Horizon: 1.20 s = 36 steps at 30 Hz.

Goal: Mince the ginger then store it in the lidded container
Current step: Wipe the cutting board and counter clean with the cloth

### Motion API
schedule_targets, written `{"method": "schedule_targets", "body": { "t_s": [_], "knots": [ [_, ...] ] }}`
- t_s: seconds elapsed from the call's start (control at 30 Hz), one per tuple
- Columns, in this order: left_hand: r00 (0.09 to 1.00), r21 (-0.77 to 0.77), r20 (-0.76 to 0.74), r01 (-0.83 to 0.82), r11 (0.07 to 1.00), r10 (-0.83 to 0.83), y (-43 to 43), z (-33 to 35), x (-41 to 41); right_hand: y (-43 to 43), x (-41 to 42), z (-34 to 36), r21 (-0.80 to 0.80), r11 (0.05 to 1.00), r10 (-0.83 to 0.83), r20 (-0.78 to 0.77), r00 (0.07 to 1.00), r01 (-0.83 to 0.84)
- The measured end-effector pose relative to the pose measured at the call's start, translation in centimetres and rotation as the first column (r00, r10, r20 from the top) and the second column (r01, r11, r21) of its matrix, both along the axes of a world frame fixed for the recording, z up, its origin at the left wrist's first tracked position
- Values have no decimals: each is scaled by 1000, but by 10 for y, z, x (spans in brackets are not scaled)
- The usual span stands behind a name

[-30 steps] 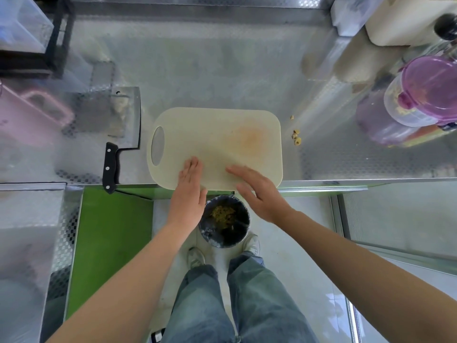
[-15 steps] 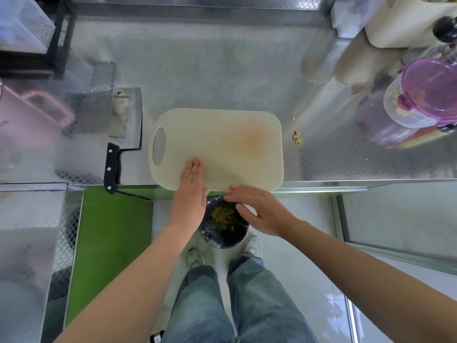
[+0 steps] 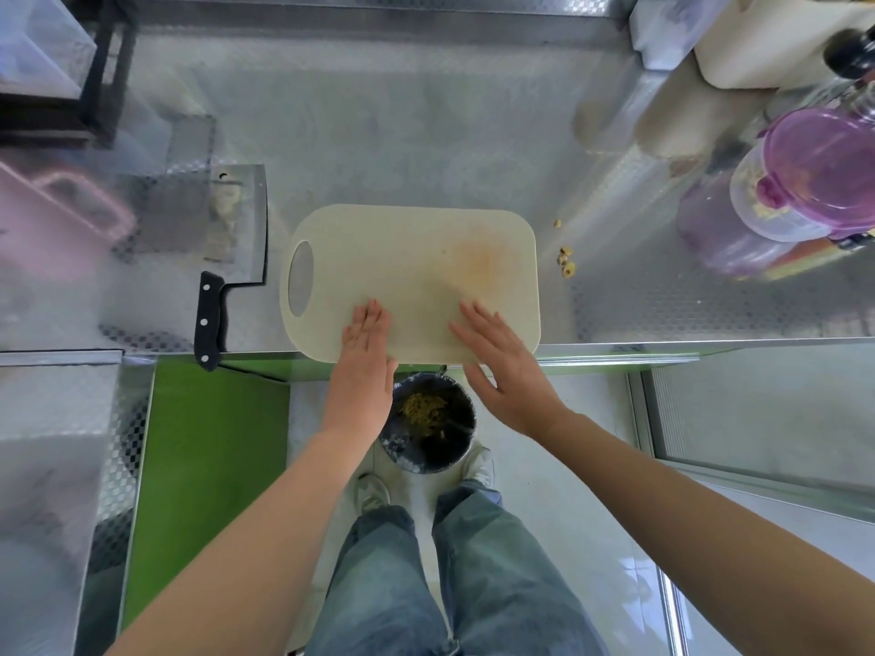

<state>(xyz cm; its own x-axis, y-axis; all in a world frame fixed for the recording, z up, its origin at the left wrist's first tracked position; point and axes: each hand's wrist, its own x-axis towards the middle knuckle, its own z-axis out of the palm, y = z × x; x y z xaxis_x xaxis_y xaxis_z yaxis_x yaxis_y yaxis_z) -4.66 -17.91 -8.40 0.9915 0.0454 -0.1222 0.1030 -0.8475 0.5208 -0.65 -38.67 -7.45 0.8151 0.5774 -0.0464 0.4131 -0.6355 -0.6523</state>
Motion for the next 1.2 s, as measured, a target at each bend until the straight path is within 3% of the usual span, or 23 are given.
{"method": "schedule_targets", "body": {
  "t_s": [0.13,0.17,0.23,0.33,0.4,0.53,0.63,0.73,0.83,0.93,1.07,1.2],
  "knots": [
    [1000,19,-11,6,1000,-6,0,0,0,-6,-23,4,-6,963,267,-67,961,-268],
    [1000,23,-14,9,1000,-9,0,1,0,-8,-21,5,20,963,271,-62,961,-270],
    [1000,21,-21,11,1000,-11,0,2,0,-6,3,3,33,995,94,-19,995,-93],
    [1000,13,-30,5,1000,-4,-1,3,1,-7,41,-5,-226,962,-161,-16,987,153],
    [1000,16,-31,4,1000,-3,-1,3,1,-8,36,-6,-370,928,-47,2,999,45],
    [1000,36,-21,14,999,-14,-1,4,0,-11,-5,2,-122,926,356,-41,934,-358],
    [1000,56,-3,26,998,-25,2,6,1,-11,27,2,-58,976,210,-2,978,-209],
    [999,97,13,37,995,-39,8,9,2,-7,64,-4,-186,982,12,-19,1000,-16],
    [999,109,28,21,994,-24,11,12,5,-1,44,-9,-285,921,281,19,959,-264],
    [999,90,37,9,996,-12,16,15,6,-7,29,-6,-144,864,487,1,873,-482],
    [998,136,40,43,990,-49,26,12,10,6,85,-2,-90,957,278,29,960,-275],
    [996,122,-77,-24,992,33,29,9,14,36,127,-12,-191,971,143,-17,990,-144]
  ]
}}
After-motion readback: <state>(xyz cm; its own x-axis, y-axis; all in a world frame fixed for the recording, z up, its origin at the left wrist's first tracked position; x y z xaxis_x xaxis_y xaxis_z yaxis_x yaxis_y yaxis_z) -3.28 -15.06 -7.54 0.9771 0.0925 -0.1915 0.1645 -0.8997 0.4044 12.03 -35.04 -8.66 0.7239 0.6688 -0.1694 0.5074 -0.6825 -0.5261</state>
